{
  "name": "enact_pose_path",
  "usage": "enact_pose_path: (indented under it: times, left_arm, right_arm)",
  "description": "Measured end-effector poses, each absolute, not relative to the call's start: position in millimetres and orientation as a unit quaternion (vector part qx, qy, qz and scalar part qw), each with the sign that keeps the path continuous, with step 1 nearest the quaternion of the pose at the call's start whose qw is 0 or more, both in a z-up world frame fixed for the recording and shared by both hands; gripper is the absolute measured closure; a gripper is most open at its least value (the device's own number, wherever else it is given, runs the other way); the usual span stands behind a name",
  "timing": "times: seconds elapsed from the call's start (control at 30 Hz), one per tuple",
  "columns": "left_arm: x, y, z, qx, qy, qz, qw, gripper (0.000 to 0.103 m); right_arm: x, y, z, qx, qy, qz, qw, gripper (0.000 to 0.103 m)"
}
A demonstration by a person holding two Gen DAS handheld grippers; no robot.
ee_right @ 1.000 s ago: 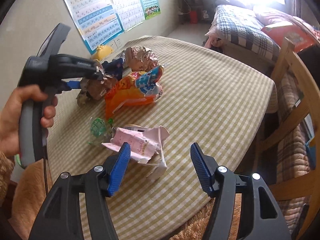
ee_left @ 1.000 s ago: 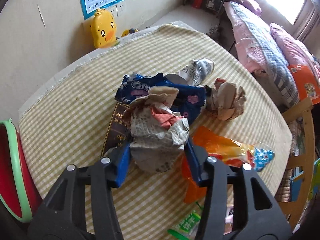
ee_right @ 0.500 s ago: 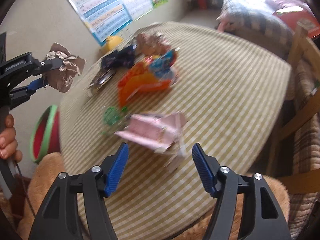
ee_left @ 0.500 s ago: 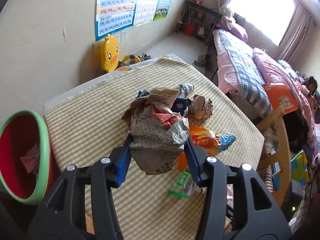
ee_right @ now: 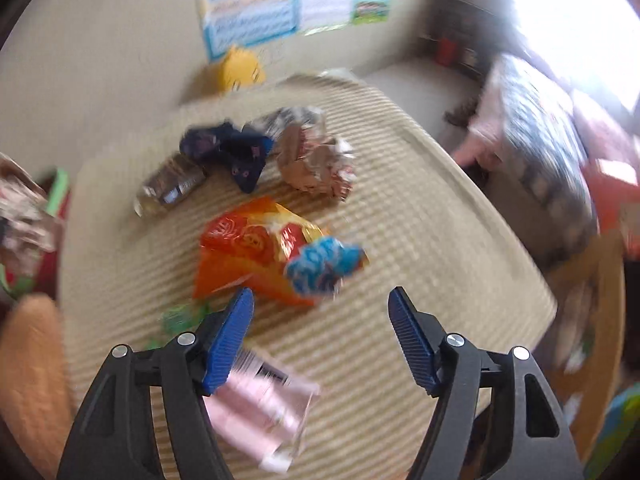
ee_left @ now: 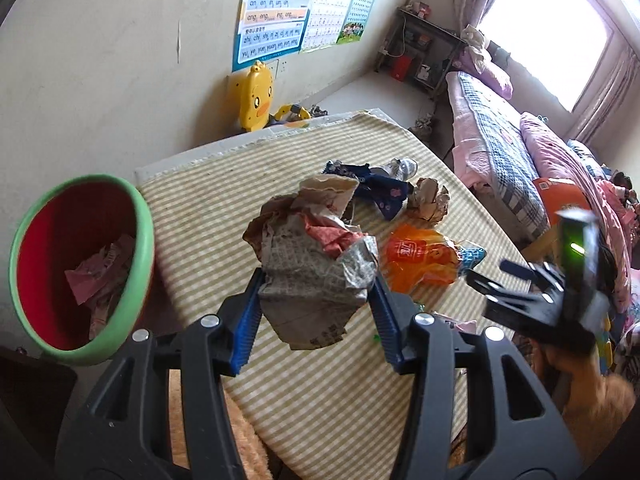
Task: Collect trash
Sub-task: 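Grasp the orange chip bag with the right tool while the left tool holds the newspaper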
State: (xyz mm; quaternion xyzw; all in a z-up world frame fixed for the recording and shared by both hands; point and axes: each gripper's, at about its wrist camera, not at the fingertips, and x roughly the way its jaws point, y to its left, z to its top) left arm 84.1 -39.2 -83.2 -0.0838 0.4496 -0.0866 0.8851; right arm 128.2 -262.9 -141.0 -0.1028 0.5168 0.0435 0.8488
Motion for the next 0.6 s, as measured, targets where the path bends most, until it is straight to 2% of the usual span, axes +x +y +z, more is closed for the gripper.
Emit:
enact_pose_path:
  times: [0.13,0.23,0.27,0.3,0.33,0.37,0.4,0.6]
  left_arm:
    - [78.0,-32.2,-79.1,-0.079,0.444,-0.084,0.889,0.054]
    - [75.6,-26.0,-80.4,-0.082,0.446,-0.08,0.888,0.054]
    - [75.4,-24.1,-81.6,-0.084,0.448,-0.079,0.887,0.054]
    - [75.3,-22.7,-82.7,-0.085,0.449,-0.078,0.886,0.054]
    - [75.7,-21.6,-83.9,-0.086,0.451,-0.077,0.885,0.054]
    - [76.5,-20.7,-84.4,-0.087,0.452,-0.076,0.885,0.054]
    - [76.9,-20.0,-85.6,-0.088,0.453,-0.075,0.884,0.054]
    - [76.1,-22.2,-86.4,-0.086,0.453,-0.074,0.884,0.054]
  right_arm:
    - [152.1,-241.2,-162.4,-0.201,0.534,0.062,0.819,0.029]
    - [161.0,-235.6,-173.3,-0.219,0.55,0.076,0.802,0.03]
    - [162.0,-234.8,-174.8,-0.219,0.553,0.078,0.8,0.043]
    - [161.2,-236.9,-176.0,-0.214,0.559,0.075,0.797,0.048]
    - [160.7,-239.8,-176.1,-0.203,0.563,0.073,0.798,0.06]
    - [159.8,-242.1,-176.6,-0.188,0.568,0.075,0.798,0.081]
    - [159.8,-245.8,-176.7,-0.158,0.578,0.081,0.797,0.09]
    - [147.0,-269.2,-166.2,-0.056,0.586,0.098,0.803,0.091]
